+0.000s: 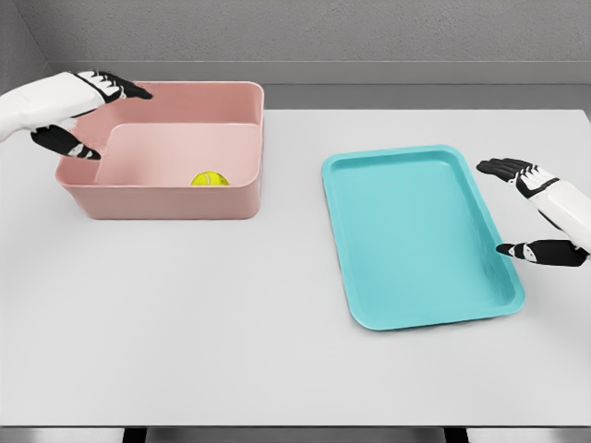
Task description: Put the tennis from the blue tray into the pink basket with both arms
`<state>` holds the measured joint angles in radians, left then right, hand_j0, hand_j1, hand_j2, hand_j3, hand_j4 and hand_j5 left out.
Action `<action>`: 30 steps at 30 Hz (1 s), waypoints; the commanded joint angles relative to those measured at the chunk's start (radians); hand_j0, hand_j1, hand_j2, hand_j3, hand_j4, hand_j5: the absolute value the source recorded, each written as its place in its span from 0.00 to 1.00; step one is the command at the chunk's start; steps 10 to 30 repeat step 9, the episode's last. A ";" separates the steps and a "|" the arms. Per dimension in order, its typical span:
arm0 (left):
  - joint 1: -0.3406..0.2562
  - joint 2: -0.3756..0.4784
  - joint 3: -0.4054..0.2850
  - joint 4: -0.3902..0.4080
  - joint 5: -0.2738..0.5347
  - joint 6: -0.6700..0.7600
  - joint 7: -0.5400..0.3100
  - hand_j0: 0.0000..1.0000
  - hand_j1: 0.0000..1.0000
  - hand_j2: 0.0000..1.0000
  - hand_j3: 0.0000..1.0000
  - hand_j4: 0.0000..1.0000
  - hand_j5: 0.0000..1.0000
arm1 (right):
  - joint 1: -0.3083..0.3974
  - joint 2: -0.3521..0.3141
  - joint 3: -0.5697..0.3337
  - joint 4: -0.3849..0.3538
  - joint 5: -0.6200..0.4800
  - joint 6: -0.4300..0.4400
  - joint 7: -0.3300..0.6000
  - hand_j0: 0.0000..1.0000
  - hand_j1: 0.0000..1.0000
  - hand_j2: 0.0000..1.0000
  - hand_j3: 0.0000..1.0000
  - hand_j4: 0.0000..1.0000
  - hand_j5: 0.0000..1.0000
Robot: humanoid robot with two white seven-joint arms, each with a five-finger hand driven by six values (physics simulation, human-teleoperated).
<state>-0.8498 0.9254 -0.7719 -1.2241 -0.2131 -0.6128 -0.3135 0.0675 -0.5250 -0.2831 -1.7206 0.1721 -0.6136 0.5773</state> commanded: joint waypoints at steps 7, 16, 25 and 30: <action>0.060 0.102 0.036 -0.054 0.008 0.002 -0.001 1.00 1.00 1.00 1.00 1.00 1.00 | 0.000 -0.001 -0.001 0.007 -0.008 0.003 -0.001 1.00 1.00 1.00 1.00 1.00 1.00; 0.074 0.102 0.037 -0.064 0.008 0.002 -0.001 1.00 1.00 1.00 1.00 1.00 1.00 | 0.000 -0.001 -0.001 0.009 -0.008 0.003 -0.001 1.00 1.00 1.00 1.00 1.00 1.00; 0.074 0.102 0.037 -0.064 0.008 0.002 -0.001 1.00 1.00 1.00 1.00 1.00 1.00 | 0.000 -0.001 -0.001 0.009 -0.008 0.003 -0.001 1.00 1.00 1.00 1.00 1.00 1.00; 0.074 0.102 0.037 -0.064 0.008 0.002 -0.001 1.00 1.00 1.00 1.00 1.00 1.00 | 0.000 -0.001 -0.001 0.009 -0.008 0.003 -0.001 1.00 1.00 1.00 1.00 1.00 1.00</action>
